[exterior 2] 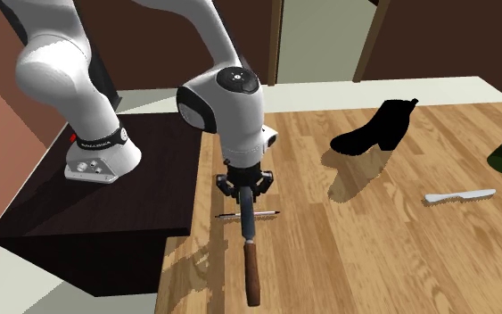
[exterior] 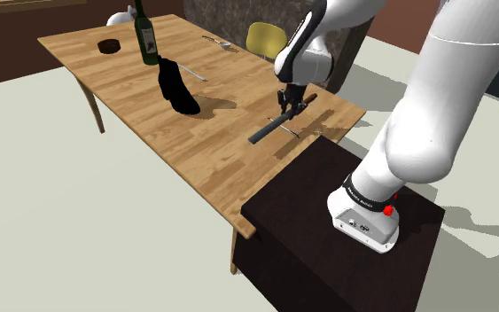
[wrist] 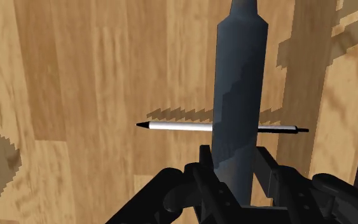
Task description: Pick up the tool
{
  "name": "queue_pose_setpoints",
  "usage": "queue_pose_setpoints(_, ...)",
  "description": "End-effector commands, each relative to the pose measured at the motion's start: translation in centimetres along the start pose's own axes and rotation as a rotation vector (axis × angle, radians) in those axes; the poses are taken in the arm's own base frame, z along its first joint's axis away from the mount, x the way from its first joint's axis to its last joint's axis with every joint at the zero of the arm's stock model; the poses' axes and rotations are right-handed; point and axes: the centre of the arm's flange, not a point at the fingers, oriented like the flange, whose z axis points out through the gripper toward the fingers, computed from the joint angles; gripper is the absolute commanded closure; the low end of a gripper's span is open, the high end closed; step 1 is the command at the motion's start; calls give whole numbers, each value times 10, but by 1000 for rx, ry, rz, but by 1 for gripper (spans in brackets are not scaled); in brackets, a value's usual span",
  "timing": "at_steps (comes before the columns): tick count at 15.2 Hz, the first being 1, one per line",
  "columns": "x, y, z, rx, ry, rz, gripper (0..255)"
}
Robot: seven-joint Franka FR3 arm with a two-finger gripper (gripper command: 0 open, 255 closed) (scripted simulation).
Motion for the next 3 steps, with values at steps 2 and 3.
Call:
queue_pose_setpoints(2, -1, -1, -12, 1, 0, 0, 255)
queue_pose_setpoints(3, -1, -1, -12, 1, 0, 0, 255)
